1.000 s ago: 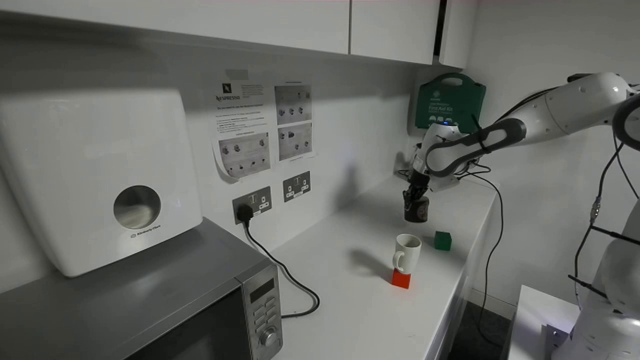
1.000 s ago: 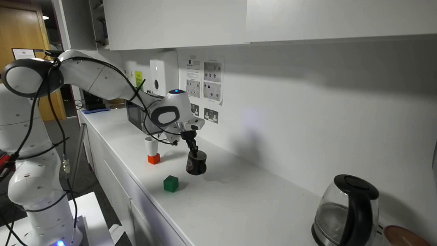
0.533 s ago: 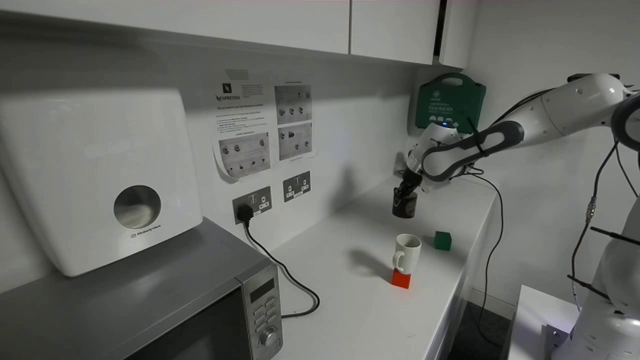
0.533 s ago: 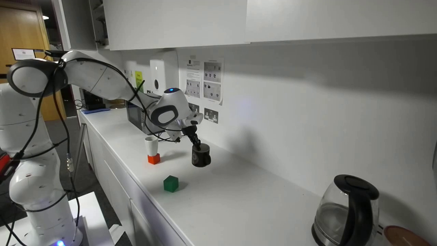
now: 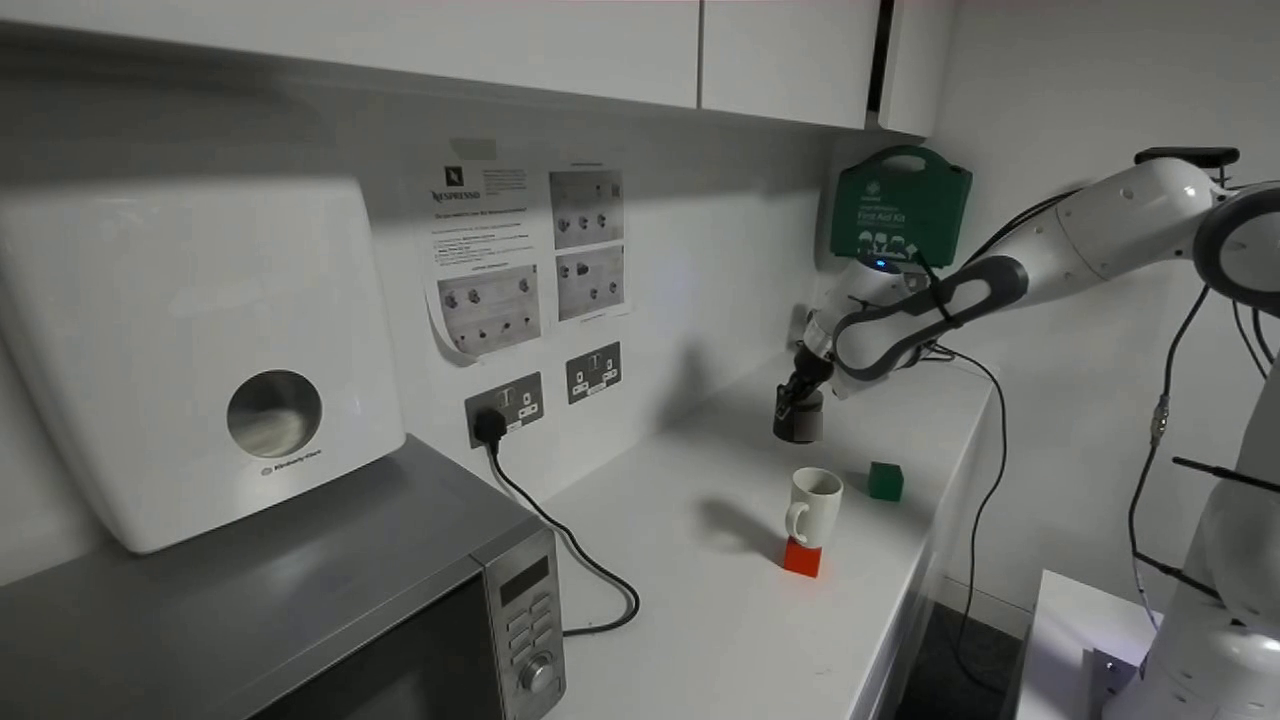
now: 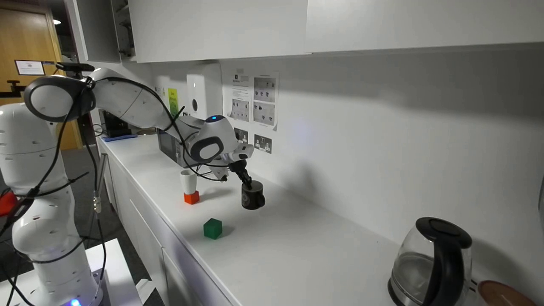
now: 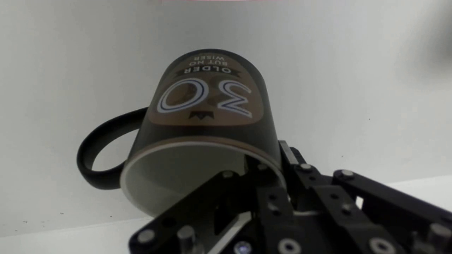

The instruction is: Put the mugs on the table and then stack the blocks

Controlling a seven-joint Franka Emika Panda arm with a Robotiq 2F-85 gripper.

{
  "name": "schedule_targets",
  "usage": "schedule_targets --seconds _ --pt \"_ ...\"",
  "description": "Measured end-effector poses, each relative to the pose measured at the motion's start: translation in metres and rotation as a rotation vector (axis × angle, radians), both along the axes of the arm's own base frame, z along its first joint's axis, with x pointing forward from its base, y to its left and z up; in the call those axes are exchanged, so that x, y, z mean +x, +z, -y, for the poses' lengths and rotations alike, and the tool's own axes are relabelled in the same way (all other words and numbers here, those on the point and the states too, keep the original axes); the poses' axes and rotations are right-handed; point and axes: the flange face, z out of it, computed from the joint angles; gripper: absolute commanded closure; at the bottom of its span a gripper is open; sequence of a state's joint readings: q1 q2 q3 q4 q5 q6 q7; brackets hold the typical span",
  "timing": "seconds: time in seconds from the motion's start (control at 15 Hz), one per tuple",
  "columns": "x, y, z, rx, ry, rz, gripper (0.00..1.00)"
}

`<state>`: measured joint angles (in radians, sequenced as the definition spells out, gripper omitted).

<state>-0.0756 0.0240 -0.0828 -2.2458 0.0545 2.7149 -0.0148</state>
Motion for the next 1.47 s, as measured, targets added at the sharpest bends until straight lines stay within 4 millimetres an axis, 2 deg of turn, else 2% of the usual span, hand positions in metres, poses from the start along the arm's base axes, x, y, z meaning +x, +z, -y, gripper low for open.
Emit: schedule_targets --seconds 0.67,0.93,1.0,1.07,1.13,1.47 --pt "0.011 -0.047 0.002 0.007 -0.008 -0.077 0.97" --pt "0.018 -0.05 0.003 0.007 -0.014 -0.078 0.97" --pt "0.018 -0.05 0.004 0.008 -0.017 -0.078 0.64" --pt "0.019 -0.05 0.004 0.009 -0.021 -0.077 0.63" --pt "0.019 -0.05 0.005 0.01 -0.025 -0.077 0.57" --pt "0.023 -0.042 0.009 0.014 -0.048 -0.059 0.19"
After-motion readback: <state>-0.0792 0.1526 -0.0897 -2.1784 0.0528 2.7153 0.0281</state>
